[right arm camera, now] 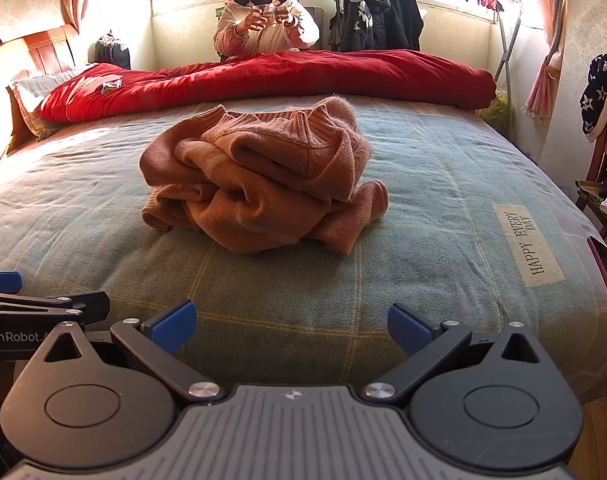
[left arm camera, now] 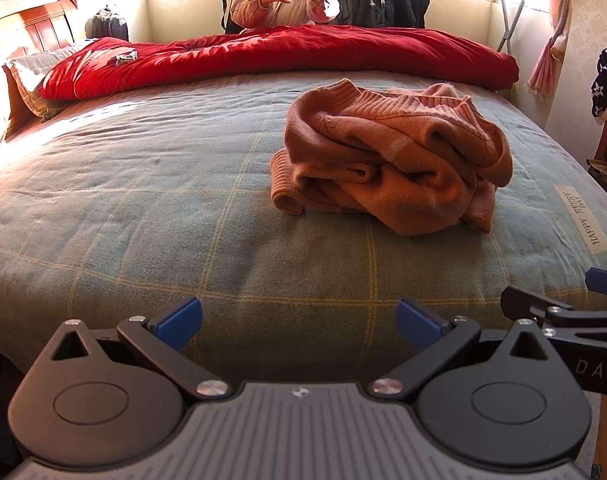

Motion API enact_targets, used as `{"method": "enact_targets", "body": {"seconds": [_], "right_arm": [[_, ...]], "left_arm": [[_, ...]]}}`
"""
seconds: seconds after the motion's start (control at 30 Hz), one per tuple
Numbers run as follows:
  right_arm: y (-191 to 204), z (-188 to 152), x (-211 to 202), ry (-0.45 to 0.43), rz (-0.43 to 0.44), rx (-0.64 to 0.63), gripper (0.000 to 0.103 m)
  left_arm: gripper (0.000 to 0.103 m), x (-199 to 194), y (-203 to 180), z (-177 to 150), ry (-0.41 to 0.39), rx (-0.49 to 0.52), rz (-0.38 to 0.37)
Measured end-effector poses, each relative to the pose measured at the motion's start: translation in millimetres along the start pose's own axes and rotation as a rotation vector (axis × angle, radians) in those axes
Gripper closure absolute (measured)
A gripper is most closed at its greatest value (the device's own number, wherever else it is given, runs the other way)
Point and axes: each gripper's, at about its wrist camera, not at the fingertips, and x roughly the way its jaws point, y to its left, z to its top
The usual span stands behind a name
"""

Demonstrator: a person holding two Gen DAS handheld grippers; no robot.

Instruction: Fold clothes

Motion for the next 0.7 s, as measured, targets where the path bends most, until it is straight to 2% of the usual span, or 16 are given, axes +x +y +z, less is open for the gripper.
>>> {"method": "enact_targets", "body": {"seconds": [0.7], "right_arm": [[-0.5, 0.6, -0.8, 0.0, 0.002, 0.0, 0.0]], "left_arm": [[0.0, 0.5, -3.5, -0.6, 0.007, 0.006, 0.005]]}}
